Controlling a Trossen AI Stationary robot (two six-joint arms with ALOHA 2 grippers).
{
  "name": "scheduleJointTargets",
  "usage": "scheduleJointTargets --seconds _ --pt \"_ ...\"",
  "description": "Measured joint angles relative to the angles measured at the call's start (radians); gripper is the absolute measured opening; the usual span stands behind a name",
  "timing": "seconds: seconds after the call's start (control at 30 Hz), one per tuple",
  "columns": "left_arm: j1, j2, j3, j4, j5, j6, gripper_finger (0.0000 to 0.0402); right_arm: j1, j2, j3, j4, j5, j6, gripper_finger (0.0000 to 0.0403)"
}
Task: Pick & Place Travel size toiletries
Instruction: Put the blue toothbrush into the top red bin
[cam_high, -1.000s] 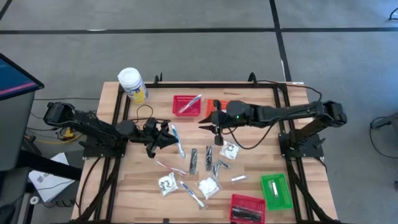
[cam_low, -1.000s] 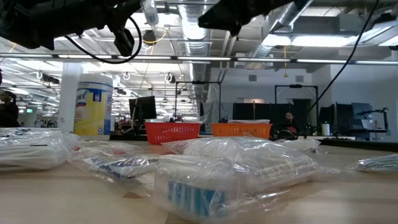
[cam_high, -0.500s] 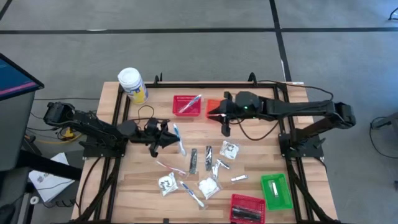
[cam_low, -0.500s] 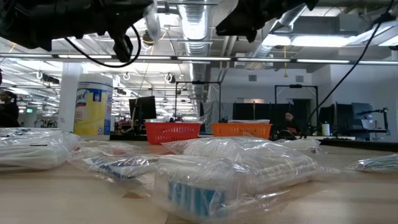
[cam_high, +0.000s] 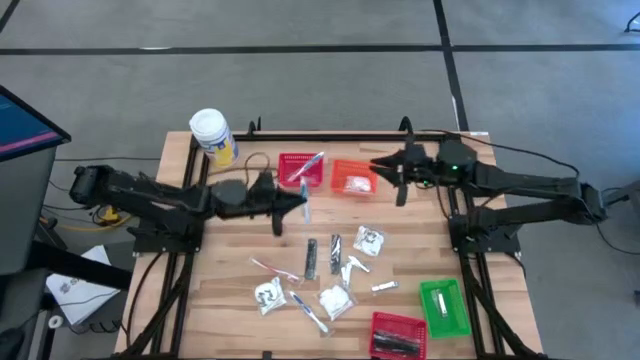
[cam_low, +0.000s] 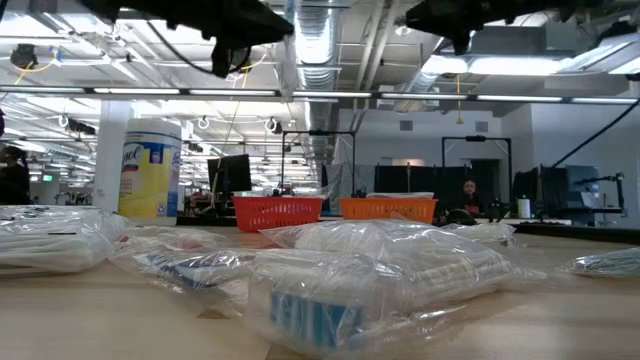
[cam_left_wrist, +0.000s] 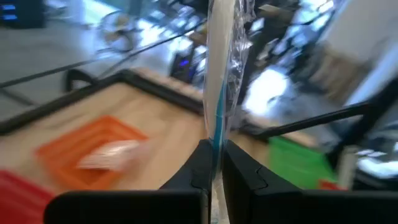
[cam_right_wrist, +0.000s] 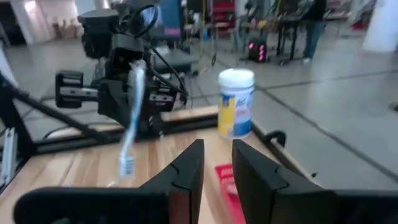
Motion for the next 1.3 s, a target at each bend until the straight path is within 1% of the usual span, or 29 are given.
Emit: scheduleJointTargets --seconds 0.13,0.27,0.33,0.43,0.53,0.67,0.77,0.9,1.0,1.1,1.3 --pt "0.074 0.01 0.15 -0.21 -0.011 0.049 0.0006 -0.03 -0.045 -0.003 0.04 -0.001 -0.008 0.0077" --pt "0.167 0.051 0.267 -0.349 -0.011 0.088 0.0006 -0.076 -0.053 -0.003 0.083 0.0 -0.02 0.0077" --pt "0.213 0.09 0.317 -0.39 0.0 0.11 0.0006 -0.101 -0.05 -0.003 0.086 0.0 -0.019 0.0077" --pt "0.283 0.175 0.391 -0.459 0.046 0.143 0.0006 -0.141 -0.044 -0.004 0.068 -0.004 -0.018 0.0077" --pt "0.344 0.29 0.476 -0.544 0.078 0.193 0.0006 -0.19 -0.05 -0.004 0.065 -0.02 -0.015 0.0077" --pt "0.404 0.445 0.598 -0.677 0.084 0.281 0.0006 -0.237 -0.063 -0.003 0.021 -0.026 -0.018 0.0077" --pt "0.435 0.527 0.663 -0.742 0.077 0.326 0.0006 -0.249 -0.063 -0.003 -0.011 -0.026 -0.019 0.0077" --pt "0.463 0.572 0.679 -0.792 0.066 0.317 0.0006 -0.25 -0.063 -0.003 -0.042 -0.026 -0.028 0.0077" --pt "0.475 0.586 0.679 -0.81 0.037 0.313 0.0006 -0.25 -0.063 -0.003 -0.049 -0.027 -0.03 0.0077" --pt "0.482 0.597 0.678 -0.829 0.034 0.302 0.0006 -0.25 -0.063 -0.003 -0.053 -0.026 -0.029 0.0077" --pt "0.482 0.608 0.651 -0.819 0.031 0.302 0.0006 -0.242 -0.063 -0.003 -0.068 -0.027 -0.028 0.0077"
